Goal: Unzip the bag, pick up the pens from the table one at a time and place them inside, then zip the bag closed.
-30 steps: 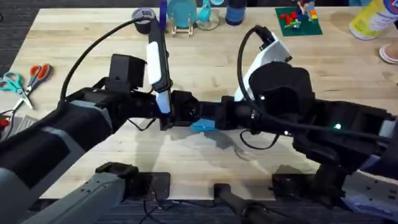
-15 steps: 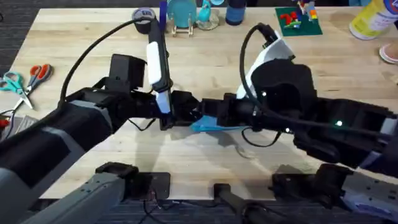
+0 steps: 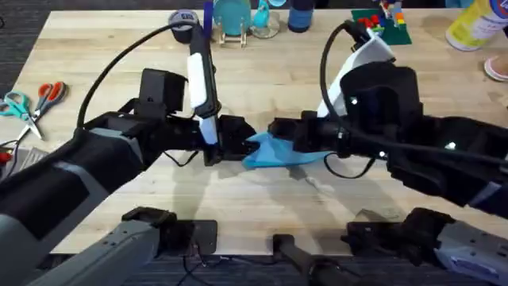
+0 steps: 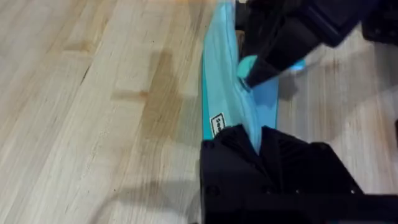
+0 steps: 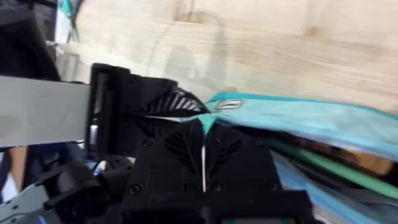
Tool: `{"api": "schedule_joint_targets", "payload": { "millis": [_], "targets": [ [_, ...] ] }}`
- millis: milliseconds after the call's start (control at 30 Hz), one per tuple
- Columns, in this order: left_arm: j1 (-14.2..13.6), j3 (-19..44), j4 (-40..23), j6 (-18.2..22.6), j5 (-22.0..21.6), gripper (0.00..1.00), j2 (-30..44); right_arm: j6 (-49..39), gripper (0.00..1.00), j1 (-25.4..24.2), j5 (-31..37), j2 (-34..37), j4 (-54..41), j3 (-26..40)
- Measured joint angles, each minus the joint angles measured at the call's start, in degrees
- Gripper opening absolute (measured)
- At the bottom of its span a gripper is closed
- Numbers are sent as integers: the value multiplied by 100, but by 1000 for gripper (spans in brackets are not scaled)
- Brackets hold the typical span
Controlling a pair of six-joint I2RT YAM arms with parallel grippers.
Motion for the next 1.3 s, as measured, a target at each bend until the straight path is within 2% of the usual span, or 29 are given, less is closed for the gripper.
{"api": "schedule_joint_targets", "payload": {
  "millis": [400,767,1000,1300],
  "targets": [
    [2,0,41,0,-52,43,-2,-697,31,-776,-101,-349,-590,0],
    [0,0,35,0,-46,43,-2,-1427,31,-2023,-140,-868,-1302,0],
    [0,0,20,0,-27,43,-1,-1684,31,-2639,-205,-929,-1596,-2],
    [0,0,22,0,4,43,-1,-1764,31,-2788,186,-929,-1961,-2]
  ]
}}
